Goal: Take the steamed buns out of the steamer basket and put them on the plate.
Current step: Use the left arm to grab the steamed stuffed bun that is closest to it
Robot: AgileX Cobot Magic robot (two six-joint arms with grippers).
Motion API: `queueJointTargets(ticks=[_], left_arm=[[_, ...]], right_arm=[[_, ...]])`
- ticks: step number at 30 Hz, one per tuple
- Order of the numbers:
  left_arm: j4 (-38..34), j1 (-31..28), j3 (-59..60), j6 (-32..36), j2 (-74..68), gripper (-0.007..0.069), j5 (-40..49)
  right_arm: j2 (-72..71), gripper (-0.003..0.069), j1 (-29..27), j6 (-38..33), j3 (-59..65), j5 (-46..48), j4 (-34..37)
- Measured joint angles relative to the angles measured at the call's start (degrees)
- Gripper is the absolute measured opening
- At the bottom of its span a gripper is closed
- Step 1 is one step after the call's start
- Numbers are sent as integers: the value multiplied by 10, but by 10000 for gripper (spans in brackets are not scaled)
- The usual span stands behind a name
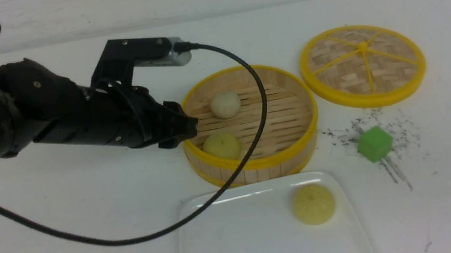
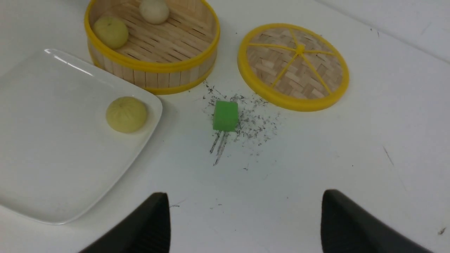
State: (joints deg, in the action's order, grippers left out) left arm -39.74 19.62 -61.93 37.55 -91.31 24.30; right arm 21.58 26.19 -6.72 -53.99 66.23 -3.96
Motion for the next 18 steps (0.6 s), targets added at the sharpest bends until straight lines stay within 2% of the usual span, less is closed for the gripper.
queueJointTargets(ticks=[2,7,18], left_arm=[[-33,0,-27,9,-12,408,6],[-59,0,-80,11,-66,400,67],[-34,0,-130,16,-127,356,139]], right_arm=[[0,557,0,0,0,0,0],[0,557,0,0,0,0,0],[0,557,0,0,0,0,1]])
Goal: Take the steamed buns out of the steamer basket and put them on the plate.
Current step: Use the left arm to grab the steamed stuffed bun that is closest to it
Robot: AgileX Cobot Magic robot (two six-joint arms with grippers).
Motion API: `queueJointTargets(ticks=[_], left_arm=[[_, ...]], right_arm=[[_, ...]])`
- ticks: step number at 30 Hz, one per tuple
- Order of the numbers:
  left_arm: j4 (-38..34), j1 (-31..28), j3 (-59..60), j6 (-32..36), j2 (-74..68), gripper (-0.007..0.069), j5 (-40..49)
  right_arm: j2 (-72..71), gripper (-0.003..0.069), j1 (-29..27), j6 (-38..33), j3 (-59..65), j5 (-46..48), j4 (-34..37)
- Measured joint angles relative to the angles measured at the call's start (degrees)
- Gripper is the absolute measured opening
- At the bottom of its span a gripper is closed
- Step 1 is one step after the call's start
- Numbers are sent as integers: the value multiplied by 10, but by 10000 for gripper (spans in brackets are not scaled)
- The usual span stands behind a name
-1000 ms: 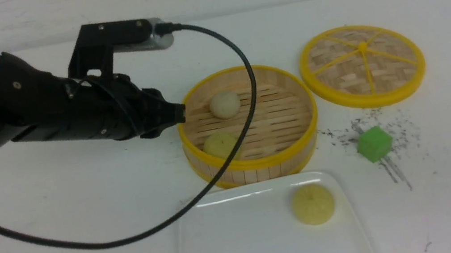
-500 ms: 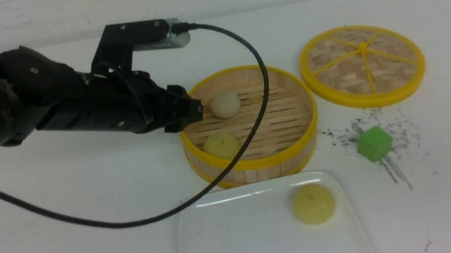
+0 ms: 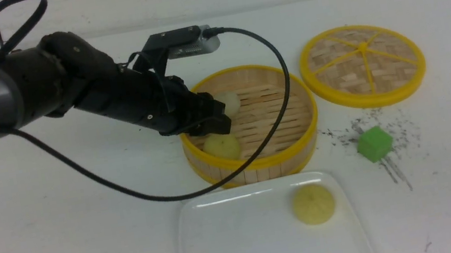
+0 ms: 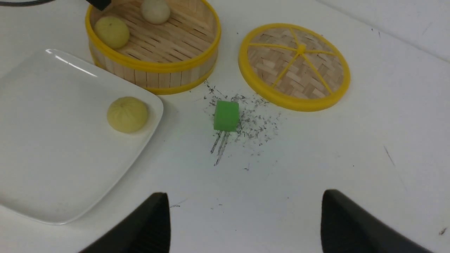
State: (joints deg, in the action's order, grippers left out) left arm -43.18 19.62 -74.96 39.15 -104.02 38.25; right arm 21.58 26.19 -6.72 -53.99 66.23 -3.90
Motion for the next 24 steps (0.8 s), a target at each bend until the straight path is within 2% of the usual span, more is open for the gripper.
queueJointTargets(ticks=[14,24], left_arm=[[20,3,-2,19,-30,356,8],[36,35,-3,43,-50,355,-54]], right_arm=[[0,557,0,0,0,-4,0],[0,557,0,0,0,-4,4]])
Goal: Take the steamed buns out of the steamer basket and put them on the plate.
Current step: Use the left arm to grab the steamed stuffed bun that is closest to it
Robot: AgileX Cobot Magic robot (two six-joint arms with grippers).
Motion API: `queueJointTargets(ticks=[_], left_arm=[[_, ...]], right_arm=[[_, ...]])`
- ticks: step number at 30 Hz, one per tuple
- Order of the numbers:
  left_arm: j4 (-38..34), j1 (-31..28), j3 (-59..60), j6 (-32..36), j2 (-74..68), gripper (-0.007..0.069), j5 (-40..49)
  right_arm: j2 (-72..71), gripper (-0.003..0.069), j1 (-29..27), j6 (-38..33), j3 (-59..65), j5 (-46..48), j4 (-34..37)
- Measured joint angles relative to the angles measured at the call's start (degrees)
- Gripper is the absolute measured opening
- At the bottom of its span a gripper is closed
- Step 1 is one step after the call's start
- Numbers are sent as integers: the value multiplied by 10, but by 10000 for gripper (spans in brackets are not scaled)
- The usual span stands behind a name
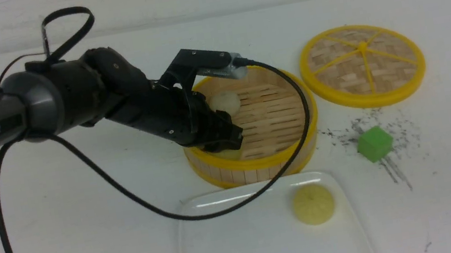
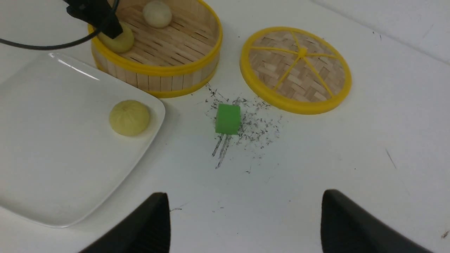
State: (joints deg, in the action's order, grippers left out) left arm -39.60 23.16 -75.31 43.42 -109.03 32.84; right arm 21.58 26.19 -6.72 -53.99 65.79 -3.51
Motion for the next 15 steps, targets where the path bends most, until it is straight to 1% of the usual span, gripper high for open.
queueJointTargets(ticks=[7,8,11,12,13,14,15], left_arm=[[25,1,-3,-10,-19,332,-5],[26,1,-3,-10,-22,309,-8],[34,1,-4,-10,-22,169,-11],[34,1,-4,-10,-22,144,-11],[37,1,-4,-10,-22,80,-11],[38,1,-4,-10,-21,47,-14],[39,1,-4,-10,-18,29,-15]], right_arm=[[0,557,0,0,0,1,0],[0,557,0,0,0,1,0],[0,557,0,0,0,1,0],[0,557,0,0,0,1,0],[0,553,0,0,0,1,0],[0,549,0,0,0,1,0],[0,543,0,0,0,1,0]])
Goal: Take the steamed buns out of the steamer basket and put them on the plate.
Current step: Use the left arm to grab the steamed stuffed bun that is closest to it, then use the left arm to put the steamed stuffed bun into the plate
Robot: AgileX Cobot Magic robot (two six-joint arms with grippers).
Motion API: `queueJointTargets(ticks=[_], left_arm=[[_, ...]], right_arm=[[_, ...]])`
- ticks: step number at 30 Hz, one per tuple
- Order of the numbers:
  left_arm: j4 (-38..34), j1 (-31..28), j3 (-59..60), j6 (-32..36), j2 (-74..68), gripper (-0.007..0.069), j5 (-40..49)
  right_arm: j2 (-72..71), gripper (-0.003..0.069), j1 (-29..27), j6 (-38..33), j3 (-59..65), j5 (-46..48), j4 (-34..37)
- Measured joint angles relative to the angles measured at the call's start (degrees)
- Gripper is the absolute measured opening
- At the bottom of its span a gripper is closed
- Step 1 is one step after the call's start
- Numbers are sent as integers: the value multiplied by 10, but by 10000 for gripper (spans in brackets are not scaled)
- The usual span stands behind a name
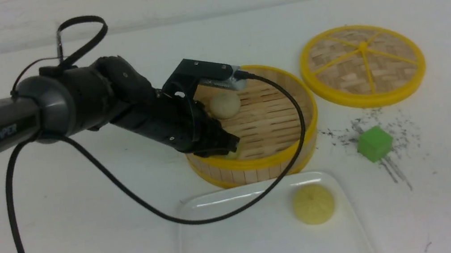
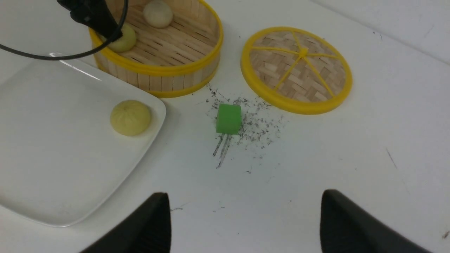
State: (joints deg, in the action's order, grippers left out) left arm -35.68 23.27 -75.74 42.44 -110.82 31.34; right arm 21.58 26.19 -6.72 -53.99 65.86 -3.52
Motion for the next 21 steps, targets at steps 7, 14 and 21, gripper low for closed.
queueJointTargets(ticks=[7,14,21], left_arm=[[10,0,0,0,48,18,1],[17,0,0,-18,163,18,38],[106,0,0,-153,274,18,162]], right_arm=[[0,501,0,0,0,-2,3],[0,490,0,0,0,-19,11],[0,491,0,0,0,-22,11]])
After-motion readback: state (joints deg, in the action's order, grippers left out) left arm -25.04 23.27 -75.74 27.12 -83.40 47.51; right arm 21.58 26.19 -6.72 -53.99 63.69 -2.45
